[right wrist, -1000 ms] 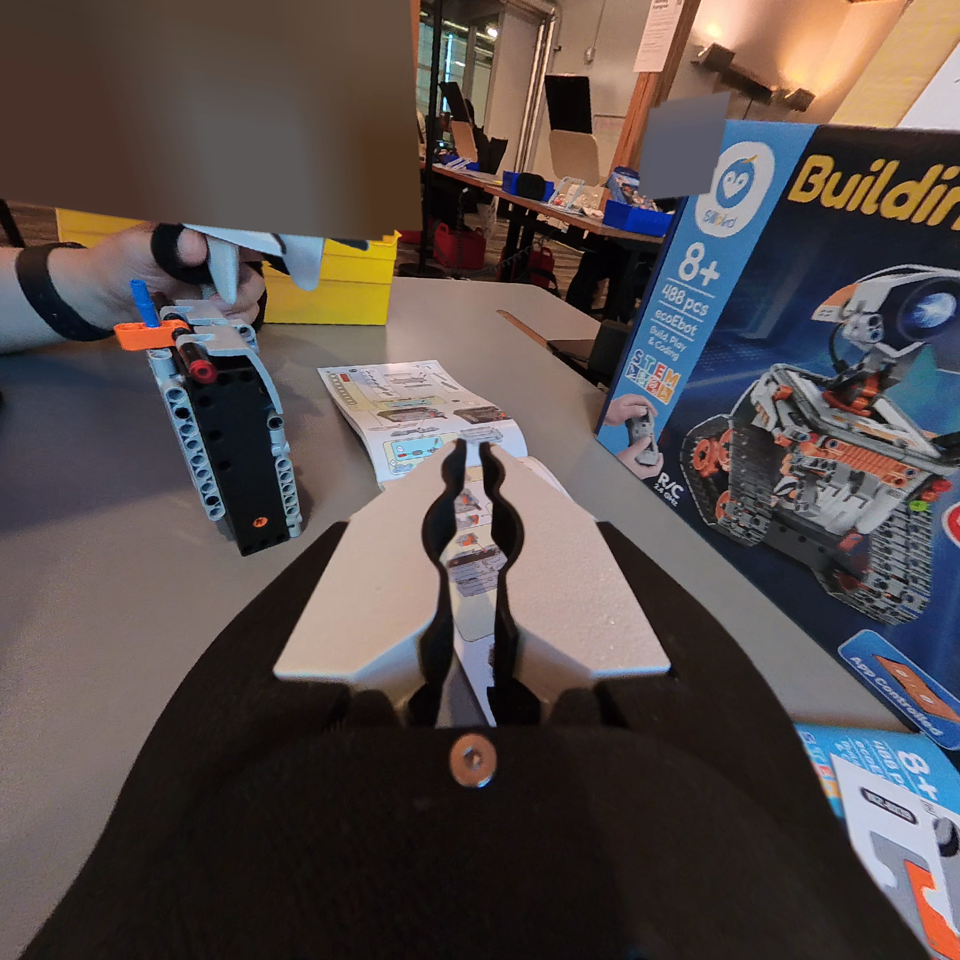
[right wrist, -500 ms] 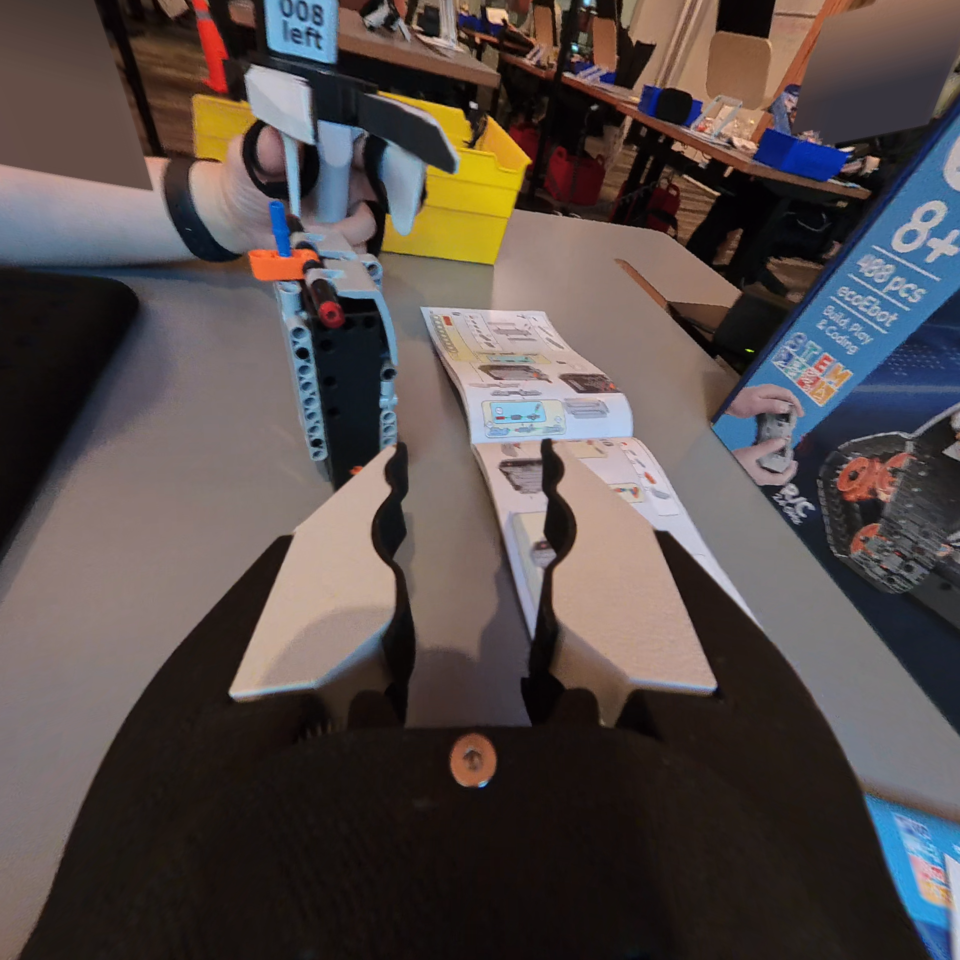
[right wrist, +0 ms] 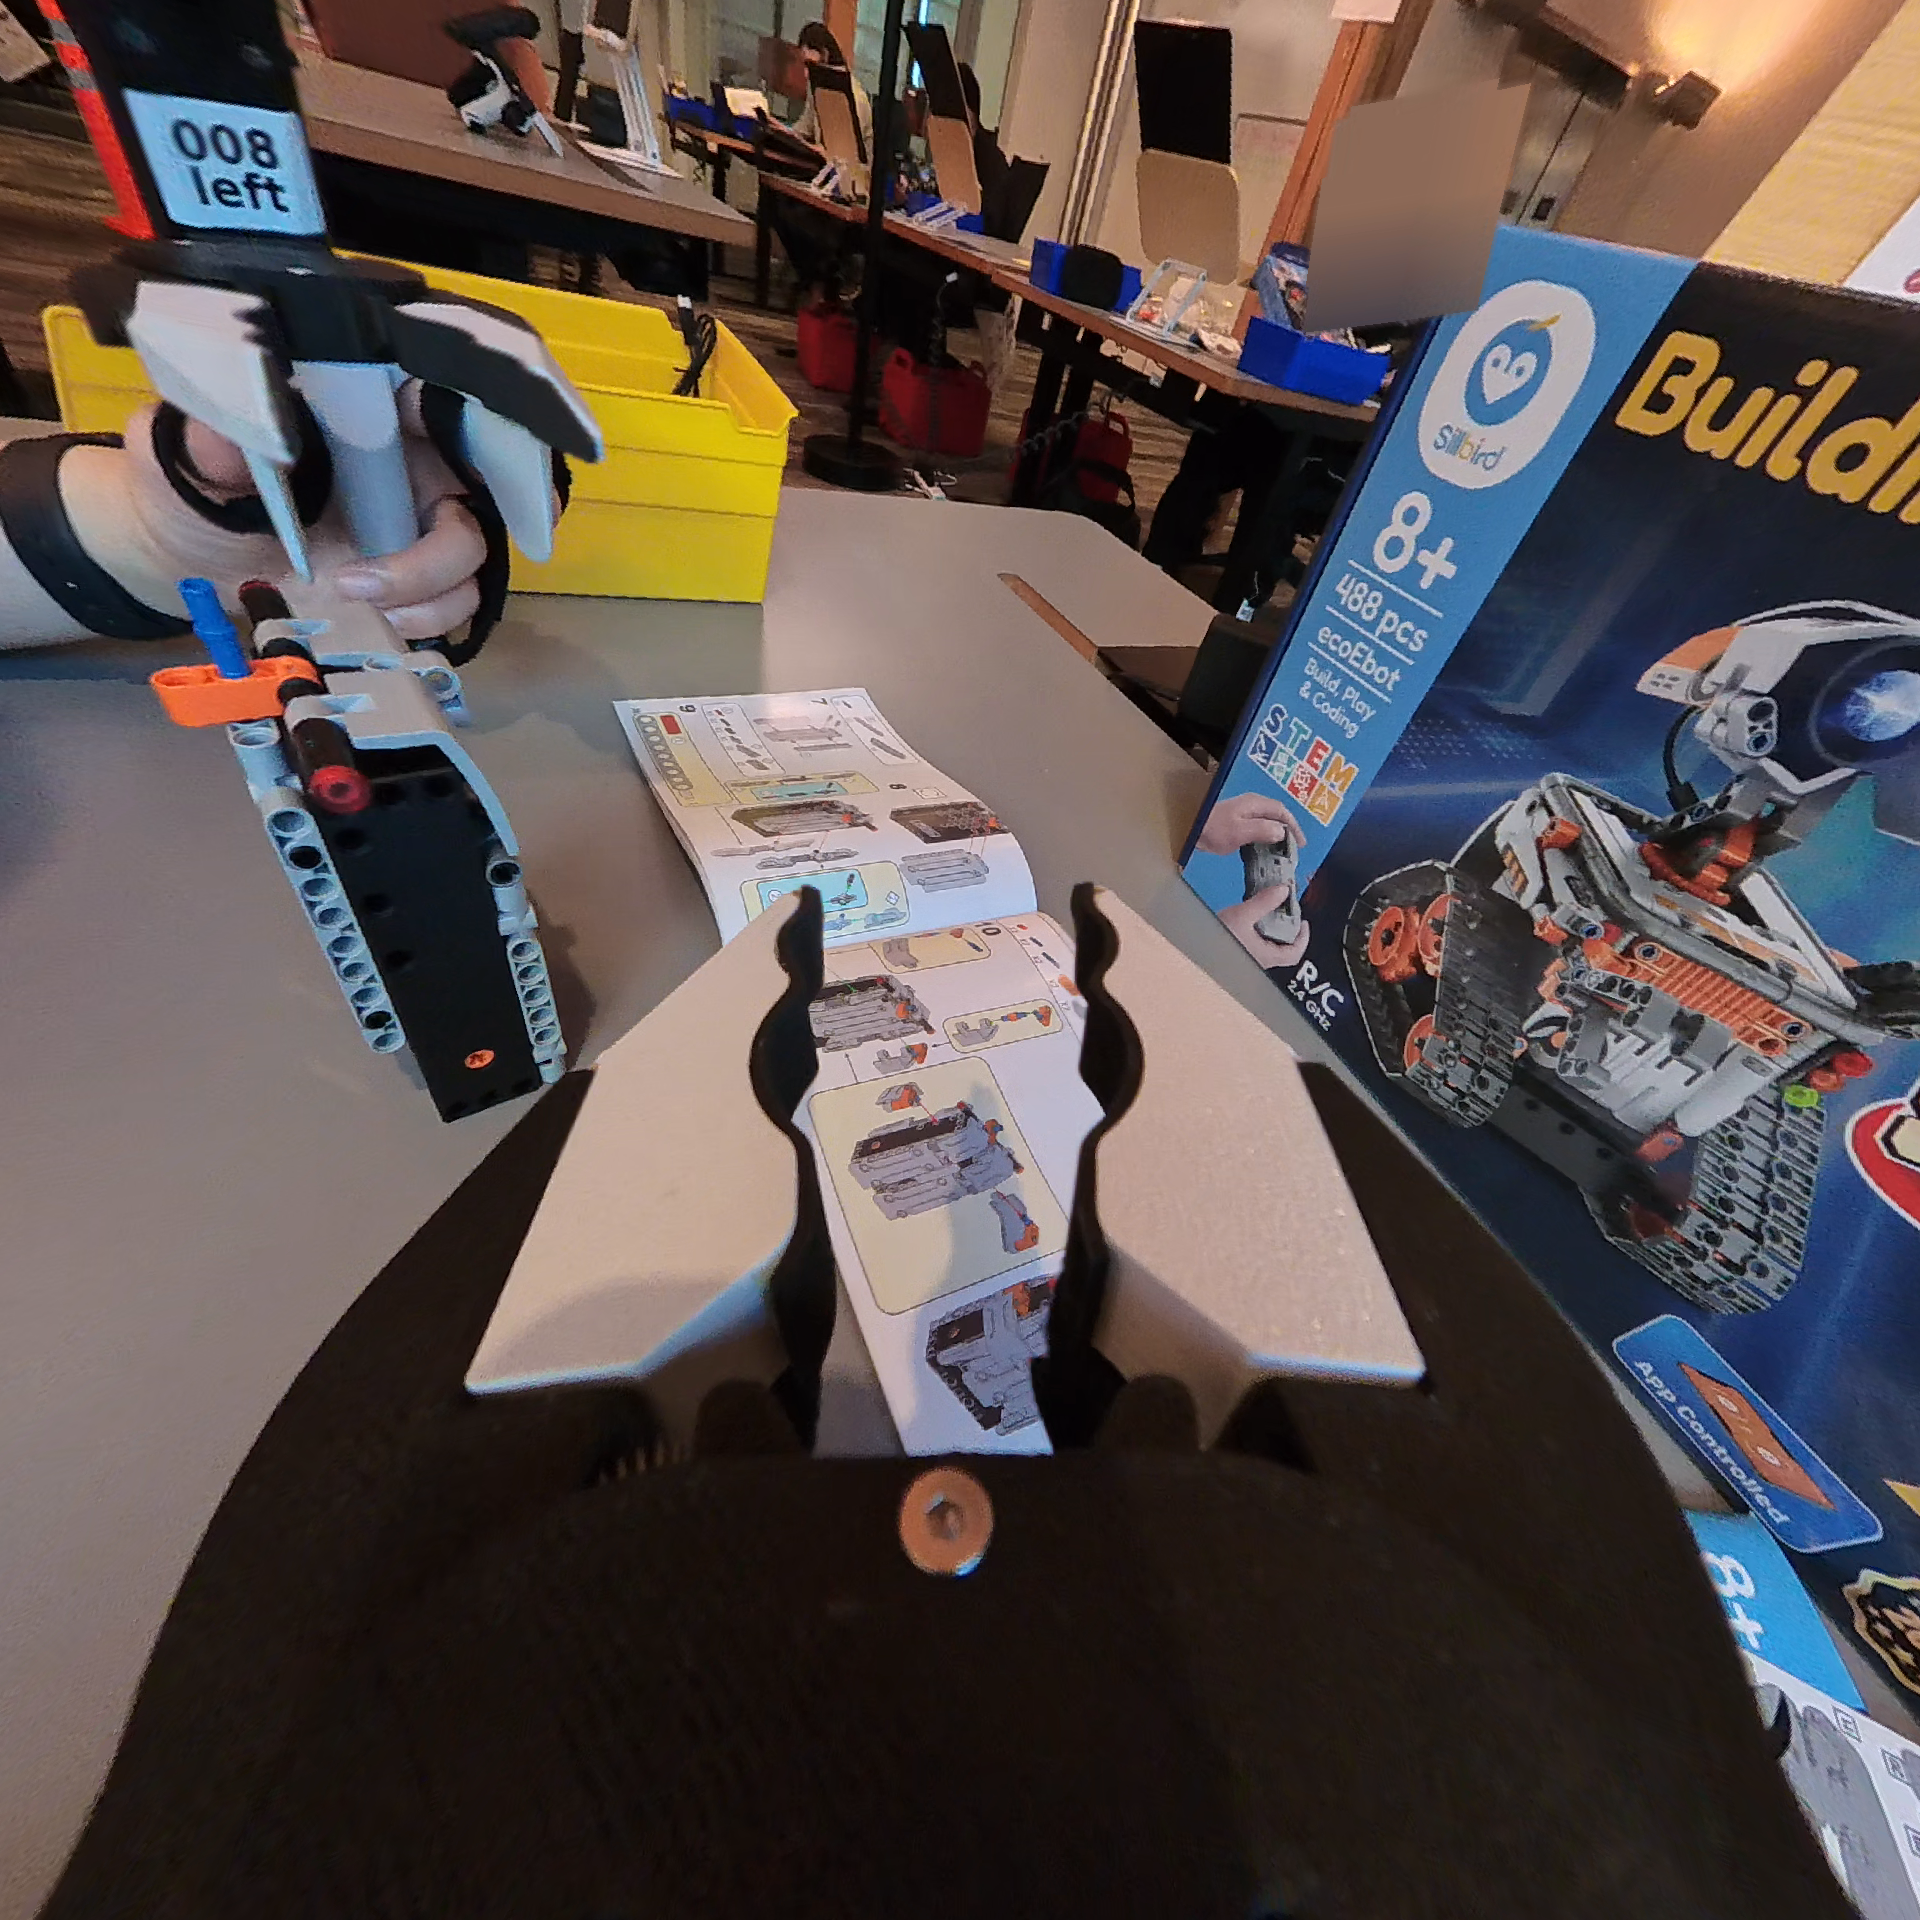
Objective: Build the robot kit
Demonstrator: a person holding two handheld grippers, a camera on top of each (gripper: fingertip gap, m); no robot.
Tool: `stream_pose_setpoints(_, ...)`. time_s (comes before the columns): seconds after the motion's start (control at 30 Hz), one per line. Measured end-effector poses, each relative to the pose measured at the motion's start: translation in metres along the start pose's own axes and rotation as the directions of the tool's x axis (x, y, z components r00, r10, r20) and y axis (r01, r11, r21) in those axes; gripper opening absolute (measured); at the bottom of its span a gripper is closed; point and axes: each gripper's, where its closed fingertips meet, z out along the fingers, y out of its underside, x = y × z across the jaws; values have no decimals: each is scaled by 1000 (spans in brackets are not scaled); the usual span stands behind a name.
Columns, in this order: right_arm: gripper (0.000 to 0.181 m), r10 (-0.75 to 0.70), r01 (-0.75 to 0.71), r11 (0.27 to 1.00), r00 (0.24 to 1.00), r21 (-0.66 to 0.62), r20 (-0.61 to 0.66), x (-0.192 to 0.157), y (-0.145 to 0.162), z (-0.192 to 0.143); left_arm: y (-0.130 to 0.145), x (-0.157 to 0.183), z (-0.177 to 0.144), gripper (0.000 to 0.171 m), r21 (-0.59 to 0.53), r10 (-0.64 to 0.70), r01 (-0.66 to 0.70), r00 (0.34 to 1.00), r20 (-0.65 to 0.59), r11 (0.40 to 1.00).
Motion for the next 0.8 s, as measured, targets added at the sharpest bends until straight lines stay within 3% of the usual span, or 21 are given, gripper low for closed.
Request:
stream_pose_setpoints(0.4, 53, -52, 53, 998, 995, 14, -86, 1, 4, 6, 4, 4, 4, 60, -23, 34, -34, 999, 2, 999)
stream_pose_setpoints(0.8, 45, -31, 29, 998, 999, 55, 38, -32, 9, 2, 8, 19, 11, 64, -38, -25, 22, 996, -81, 999)
